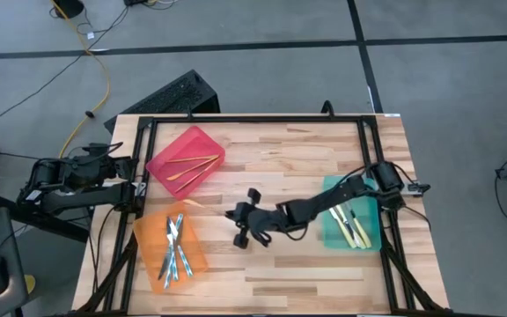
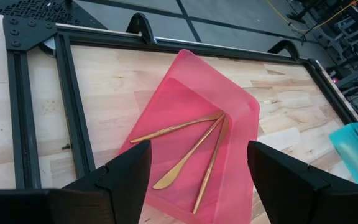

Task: Sort silverware by color (type)
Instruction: Put the gold knife into the red bin

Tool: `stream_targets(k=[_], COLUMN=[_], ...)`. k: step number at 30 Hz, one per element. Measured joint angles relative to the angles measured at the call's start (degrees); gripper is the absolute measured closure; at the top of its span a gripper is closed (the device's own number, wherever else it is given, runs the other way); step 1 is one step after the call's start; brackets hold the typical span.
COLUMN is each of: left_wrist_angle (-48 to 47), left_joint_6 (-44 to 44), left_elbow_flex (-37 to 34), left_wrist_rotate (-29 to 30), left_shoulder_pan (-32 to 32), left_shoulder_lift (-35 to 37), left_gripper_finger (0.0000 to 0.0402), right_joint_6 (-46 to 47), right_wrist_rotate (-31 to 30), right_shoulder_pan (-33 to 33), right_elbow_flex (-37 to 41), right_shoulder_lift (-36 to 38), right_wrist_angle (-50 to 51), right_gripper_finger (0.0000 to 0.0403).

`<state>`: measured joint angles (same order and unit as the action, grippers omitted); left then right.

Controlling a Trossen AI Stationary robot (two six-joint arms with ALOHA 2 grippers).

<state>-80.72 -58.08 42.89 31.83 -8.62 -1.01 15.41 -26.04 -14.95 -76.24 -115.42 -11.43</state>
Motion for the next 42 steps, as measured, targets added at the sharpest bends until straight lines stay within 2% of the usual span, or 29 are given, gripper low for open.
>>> stream_targets(k=[4,11,27,36,39,42], left_wrist_angle=[0.01,0.01,-0.01,0.01,0.01,0.01], left_joint_6=[0.00,0.00,0.00,-0.02,0.00,0.00], left_elbow_flex=[0.00,0.00,0.00,0.00,0.00,-0.01], left_wrist_rotate=[0.00,0.00,0.00,0.00,0.00,0.04], left_shoulder_pan=[0.01,0.00,0.02,0.00,0.00,0.01], left_shoulder_lift=[-0.01,-0.01,0.01,0.01,0.01,0.00], left_gripper_finger=[0.0155,0.0155,0.0155,0.0155,0.0155,0.0155], right_joint_6=[-4.00,-9.25,-20.01,-25.60,-26.76,-28.86], right_wrist_rotate=[1.68,7.07,19.00,23.40,23.73,25.01], right_shoulder_pan=[1.95,6.39,19.98,24.57,24.60,24.80], right_elbow_flex=[-5.61,-10.78,-16.00,-17.82,-21.16,-28.45], right_shoulder_lift=[0.06,0.07,-0.04,-0.17,-3.55,-9.46], right_wrist_angle=[7.93,13.64,16.56,17.39,17.42,25.21], right_gripper_finger=[0.0382,0.0382,0.0382,0.0382,0.0382,0.0382])
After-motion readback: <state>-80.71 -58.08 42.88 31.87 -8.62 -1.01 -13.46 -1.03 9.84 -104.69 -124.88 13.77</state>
